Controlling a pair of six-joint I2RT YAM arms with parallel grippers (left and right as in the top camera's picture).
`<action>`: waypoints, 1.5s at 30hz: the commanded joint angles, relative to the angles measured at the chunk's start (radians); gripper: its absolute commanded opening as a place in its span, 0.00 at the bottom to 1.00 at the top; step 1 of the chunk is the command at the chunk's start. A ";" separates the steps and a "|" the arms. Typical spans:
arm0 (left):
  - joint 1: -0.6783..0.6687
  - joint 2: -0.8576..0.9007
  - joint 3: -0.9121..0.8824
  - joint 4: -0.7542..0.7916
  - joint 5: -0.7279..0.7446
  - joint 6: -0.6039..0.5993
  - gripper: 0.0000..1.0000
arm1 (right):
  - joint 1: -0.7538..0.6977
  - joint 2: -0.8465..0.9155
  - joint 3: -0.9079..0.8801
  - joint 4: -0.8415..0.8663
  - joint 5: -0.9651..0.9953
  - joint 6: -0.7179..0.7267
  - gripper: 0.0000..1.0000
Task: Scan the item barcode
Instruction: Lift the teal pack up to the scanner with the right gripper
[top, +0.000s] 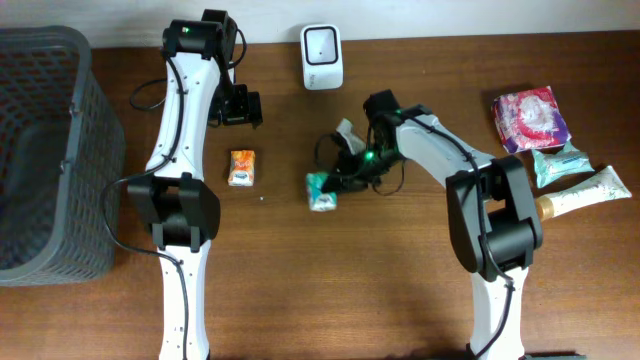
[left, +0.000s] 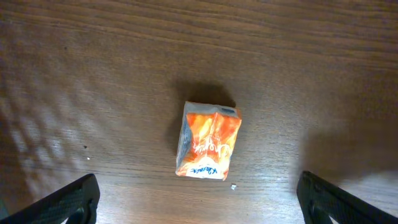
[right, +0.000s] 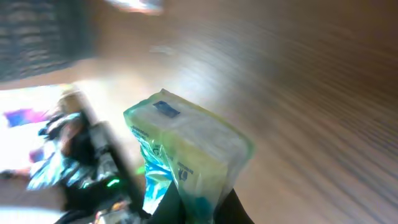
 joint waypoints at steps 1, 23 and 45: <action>0.002 0.000 0.008 -0.001 -0.014 0.002 0.99 | -0.037 -0.051 0.095 0.003 -0.277 -0.147 0.04; 0.002 0.000 0.008 -0.001 -0.014 0.002 0.99 | -0.205 -0.051 0.154 0.338 -0.604 0.048 0.04; 0.002 0.000 0.008 -0.001 -0.014 0.002 0.99 | -0.138 -0.052 0.191 -0.080 0.315 0.174 0.04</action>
